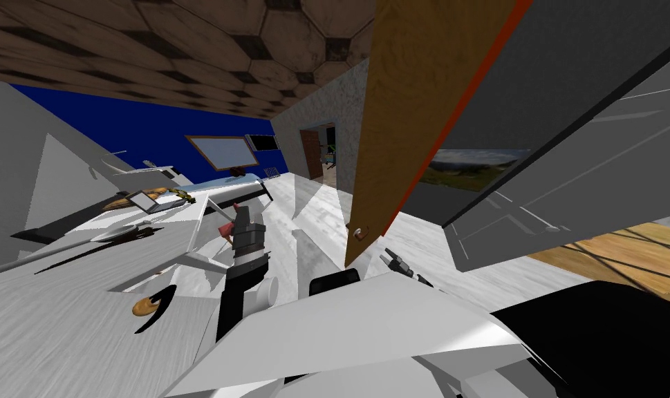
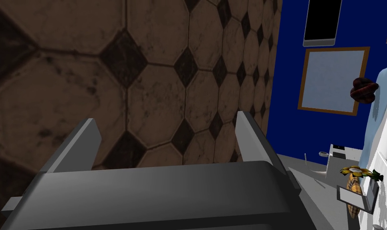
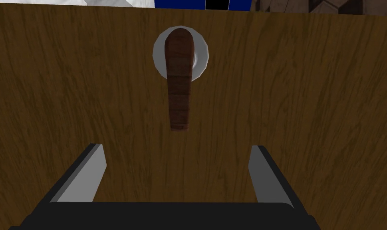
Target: Push the door open
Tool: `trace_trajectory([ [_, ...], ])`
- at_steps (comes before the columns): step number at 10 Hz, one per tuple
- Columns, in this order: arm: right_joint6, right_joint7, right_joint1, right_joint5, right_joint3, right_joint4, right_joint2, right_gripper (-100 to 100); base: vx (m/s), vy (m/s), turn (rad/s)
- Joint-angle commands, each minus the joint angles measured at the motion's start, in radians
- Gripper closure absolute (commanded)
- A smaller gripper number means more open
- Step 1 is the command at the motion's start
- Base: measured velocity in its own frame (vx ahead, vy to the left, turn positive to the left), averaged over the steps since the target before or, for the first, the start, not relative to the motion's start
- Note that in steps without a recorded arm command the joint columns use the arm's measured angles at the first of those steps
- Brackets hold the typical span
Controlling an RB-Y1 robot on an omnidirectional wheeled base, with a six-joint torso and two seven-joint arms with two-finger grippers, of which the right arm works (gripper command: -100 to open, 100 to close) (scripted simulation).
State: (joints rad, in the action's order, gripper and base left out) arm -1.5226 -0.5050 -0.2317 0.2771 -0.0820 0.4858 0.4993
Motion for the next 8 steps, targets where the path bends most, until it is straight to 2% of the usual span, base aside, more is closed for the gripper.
trace_trajectory([
  [1,0.000,0.000,0.000,0.000,0.000,0.000,0.000,-100,-0.005,0.039,-0.002],
  [2,0.022,-0.006,0.011,-0.006,0.003,0.005,0.000,-100,0.080,0.053,0.079],
  [4,0.028,-0.007,0.015,-0.007,0.004,0.005,-0.001,-100,0.118,0.065,0.031],
  [5,0.047,-0.011,0.030,-0.013,0.006,0.006,-0.001,-100,0.146,0.060,0.061],
  [8,0.076,-0.017,0.051,-0.020,0.010,0.007,-0.003,-100,0.166,0.083,0.063],
])
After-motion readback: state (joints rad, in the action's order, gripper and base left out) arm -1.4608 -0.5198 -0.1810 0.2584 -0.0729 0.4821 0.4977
